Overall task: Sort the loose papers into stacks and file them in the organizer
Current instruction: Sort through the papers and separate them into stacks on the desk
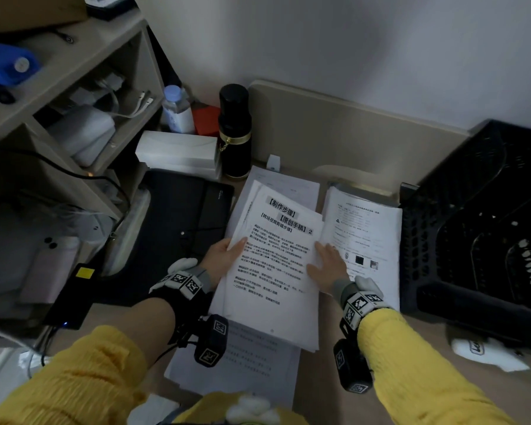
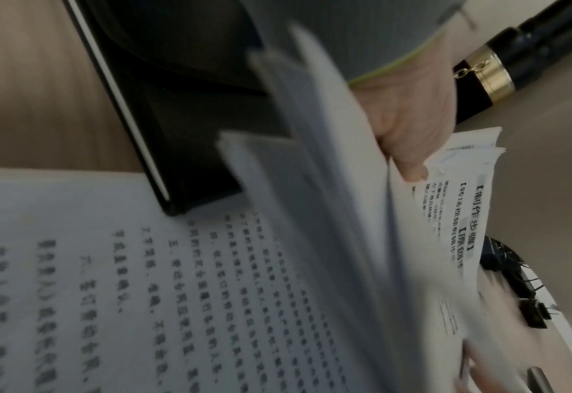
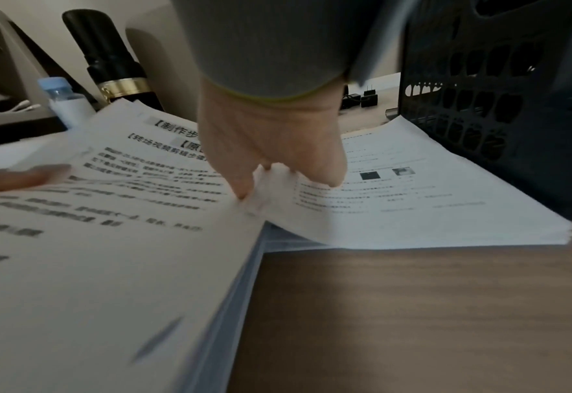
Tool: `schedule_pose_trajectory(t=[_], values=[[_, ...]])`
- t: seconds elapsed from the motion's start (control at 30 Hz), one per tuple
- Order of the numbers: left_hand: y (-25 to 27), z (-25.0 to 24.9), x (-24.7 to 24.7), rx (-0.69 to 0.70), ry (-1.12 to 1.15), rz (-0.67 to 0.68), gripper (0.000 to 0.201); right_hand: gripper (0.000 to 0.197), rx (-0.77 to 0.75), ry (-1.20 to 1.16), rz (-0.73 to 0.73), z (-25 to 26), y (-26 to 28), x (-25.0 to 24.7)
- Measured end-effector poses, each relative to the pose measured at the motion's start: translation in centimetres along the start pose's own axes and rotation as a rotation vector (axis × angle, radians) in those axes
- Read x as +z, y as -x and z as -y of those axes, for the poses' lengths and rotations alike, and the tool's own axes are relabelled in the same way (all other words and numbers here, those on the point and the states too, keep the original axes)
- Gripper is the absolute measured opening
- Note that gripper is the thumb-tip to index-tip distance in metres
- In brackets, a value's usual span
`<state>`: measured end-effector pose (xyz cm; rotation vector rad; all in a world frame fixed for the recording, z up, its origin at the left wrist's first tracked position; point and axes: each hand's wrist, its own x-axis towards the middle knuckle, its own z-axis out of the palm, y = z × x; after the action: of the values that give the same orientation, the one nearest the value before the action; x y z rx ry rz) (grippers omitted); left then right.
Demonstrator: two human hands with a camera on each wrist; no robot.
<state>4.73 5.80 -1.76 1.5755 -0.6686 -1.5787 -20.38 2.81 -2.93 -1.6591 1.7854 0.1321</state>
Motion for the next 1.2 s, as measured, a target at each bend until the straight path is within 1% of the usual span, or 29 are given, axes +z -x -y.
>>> schedule_pose_trajectory(t=[0.1,0.17,0.23,0.3,0.4,0.43,0.47,0.5,0.57,0.6,0.63,0.77,0.9,0.97,1.07,1.2], values=[[0.0,-0.3,-1.4,0.006,0.006,-0.015,0.025,0.057,0.073,0.102,0.041,-0.2,0.4,-0.7],[0.1,-0.6,-1.9,0.015,0.017,-0.017,0.029,0.054,0.086,0.148,0.047,-0.3,0.2,-1.0],[0.2,-1.0,-1.9,0.021,0.042,-0.018,0.034,0.05,0.057,0.063,-0.007,-0.3,0.1,-1.0],[0.4,-1.2,-1.8,0.021,0.056,-0.014,0.034,0.047,0.037,-0.181,-0.083,0.2,0.6,-1.2],[0.8,-0.9,-1.2,0.015,0.082,-0.003,0.029,0.052,0.078,-0.754,-0.112,0.9,1.5,-1.5],[1.0,-0.7,-1.0,0.015,0.09,0.0,0.029,0.056,0.088,-0.871,-0.117,0.9,1.9,-1.6],[1.2,-0.5,-0.8,0.016,0.096,0.005,0.031,0.058,0.082,-0.914,-0.122,0.8,2.3,-1.6],[1.4,-0.4,-0.6,0.017,0.102,0.012,0.035,0.053,0.054,-0.922,-0.134,0.6,2.8,-1.7],[1.8,-0.1,-0.3,0.019,0.106,0.031,0.038,0.026,0.038,-0.842,-0.21,0.2,3.5,-1.5],[1.9,-0.1,-0.1,0.02,0.101,0.04,0.036,0.017,0.056,-0.793,-0.264,-0.2,3.5,-1.4],[2.1,0.0,0.0,0.019,0.094,0.049,0.032,0.016,0.076,-0.766,-0.307,-0.4,3.6,-1.4],[2.5,0.3,0.1,0.054,0.043,0.066,0.024,0.027,0.236,-0.696,-0.427,-1.8,4.7,-1.5],[2.8,0.6,-0.9,0.061,-0.014,0.085,0.033,0.028,0.339,-0.631,-0.504,-4.9,6.5,-1.8],[3.1,0.8,-1.1,0.07,-0.032,0.09,0.036,0.03,0.406,-0.6,-0.495,-6.4,7.7,-1.9],[3.5,1.0,-1.3,0.073,-0.03,0.083,0.033,0.035,0.496,-0.587,-0.451,-8.5,9.3,-1.8],[3.8,1.2,-1.4,0.078,-0.031,0.079,0.031,0.033,0.567,-0.565,-0.43,-10.8,10.5,-0.8]])
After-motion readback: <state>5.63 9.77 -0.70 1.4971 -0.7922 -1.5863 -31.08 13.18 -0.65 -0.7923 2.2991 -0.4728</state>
